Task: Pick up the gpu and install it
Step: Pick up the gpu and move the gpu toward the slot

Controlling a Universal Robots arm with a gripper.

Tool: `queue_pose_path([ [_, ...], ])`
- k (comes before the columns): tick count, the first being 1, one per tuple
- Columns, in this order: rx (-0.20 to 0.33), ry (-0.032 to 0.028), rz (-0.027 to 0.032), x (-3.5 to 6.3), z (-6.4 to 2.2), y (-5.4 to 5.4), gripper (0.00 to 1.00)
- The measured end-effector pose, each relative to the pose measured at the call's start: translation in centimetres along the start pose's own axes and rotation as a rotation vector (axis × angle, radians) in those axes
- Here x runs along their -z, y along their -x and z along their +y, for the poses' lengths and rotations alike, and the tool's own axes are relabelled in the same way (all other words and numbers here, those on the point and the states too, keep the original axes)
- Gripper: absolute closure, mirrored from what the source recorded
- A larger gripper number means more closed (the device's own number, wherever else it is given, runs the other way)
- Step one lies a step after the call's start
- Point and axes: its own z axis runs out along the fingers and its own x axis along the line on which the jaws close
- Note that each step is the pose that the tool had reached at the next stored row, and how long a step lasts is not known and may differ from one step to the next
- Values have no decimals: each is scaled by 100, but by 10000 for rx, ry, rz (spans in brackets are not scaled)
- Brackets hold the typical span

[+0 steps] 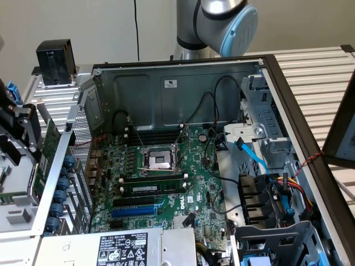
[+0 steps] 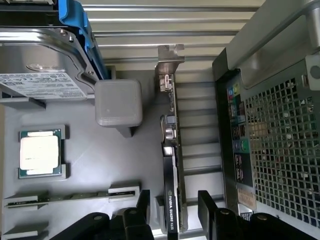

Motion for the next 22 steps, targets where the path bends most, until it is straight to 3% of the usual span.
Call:
queue_pose_path([
  [7,60,79,-91,-77,-10,-13,49],
  [14,123,98,-89,-209,21,11,49],
  [18,118,169,-86,-279,84,-2,49],
  [22,116,175,-82,-350,83,-12,49],
])
